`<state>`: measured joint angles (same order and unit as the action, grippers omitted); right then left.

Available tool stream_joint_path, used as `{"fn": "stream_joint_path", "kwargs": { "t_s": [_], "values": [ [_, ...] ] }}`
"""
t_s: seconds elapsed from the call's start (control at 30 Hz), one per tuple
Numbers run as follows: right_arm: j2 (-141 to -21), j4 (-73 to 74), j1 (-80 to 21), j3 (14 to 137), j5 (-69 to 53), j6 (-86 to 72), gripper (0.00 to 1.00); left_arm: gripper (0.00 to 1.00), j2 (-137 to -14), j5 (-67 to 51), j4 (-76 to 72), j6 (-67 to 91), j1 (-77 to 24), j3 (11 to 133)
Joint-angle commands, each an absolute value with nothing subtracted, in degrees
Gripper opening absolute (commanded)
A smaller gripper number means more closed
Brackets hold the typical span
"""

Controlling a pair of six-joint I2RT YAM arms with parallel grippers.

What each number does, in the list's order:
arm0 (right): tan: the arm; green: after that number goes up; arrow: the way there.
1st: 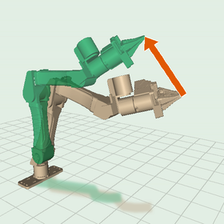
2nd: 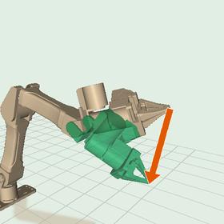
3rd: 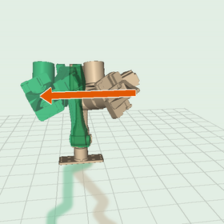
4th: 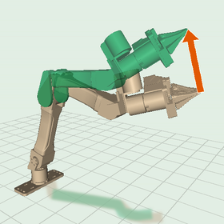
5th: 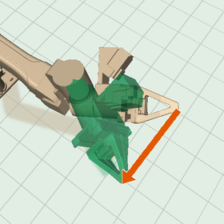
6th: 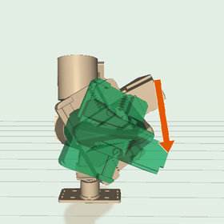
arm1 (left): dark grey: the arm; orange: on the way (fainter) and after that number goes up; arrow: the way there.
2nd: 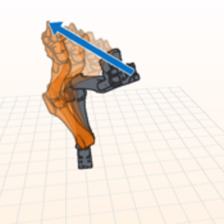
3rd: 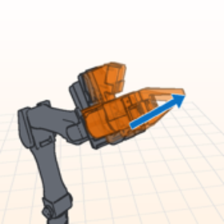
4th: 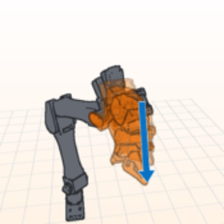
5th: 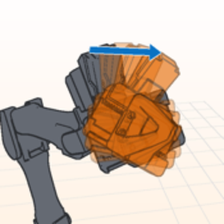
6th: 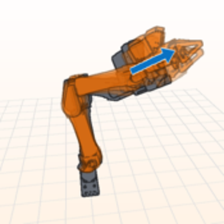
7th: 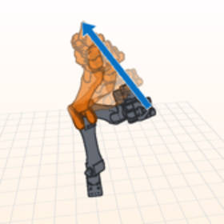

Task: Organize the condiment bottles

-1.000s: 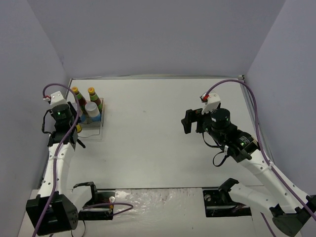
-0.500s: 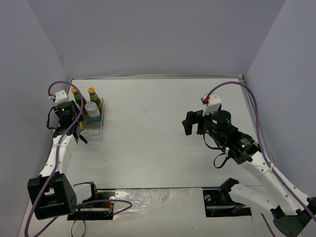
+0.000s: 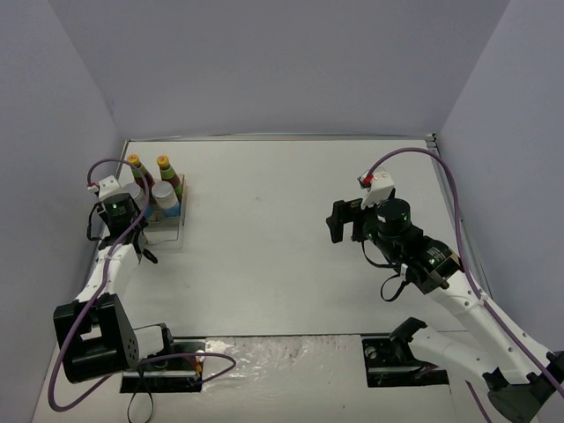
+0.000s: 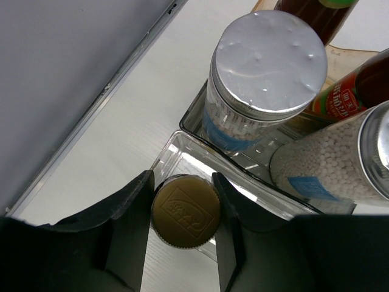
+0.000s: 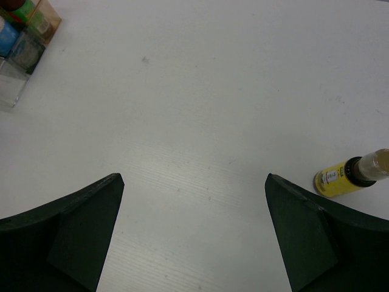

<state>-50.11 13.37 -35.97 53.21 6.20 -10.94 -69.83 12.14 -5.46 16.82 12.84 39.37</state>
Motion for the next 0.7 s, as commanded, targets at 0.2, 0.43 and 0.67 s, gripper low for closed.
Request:
{"fn": "stream_joint_path", "kwargs": {
  "t_s": [0.2,0.43,0.67],
  "values": [
    [-49.4,9.8,-35.7,53.2,8.2,-10.4,0.99,0.16,-71.3,13.8,-15.9,19.7,13.2,39.2],
    [-50.3,11.3,-35.6,53.7,11.7,-10.9,1.00,0.49,-69.1,15.2,-10.1,22.3,13.2,40.1],
    [-53.7,16.6,-35.6,56.0,24.1,-15.3,1.00,0.83,-62.5,17.1,0.2,24.3,13.2,42.0]
  ]
}}
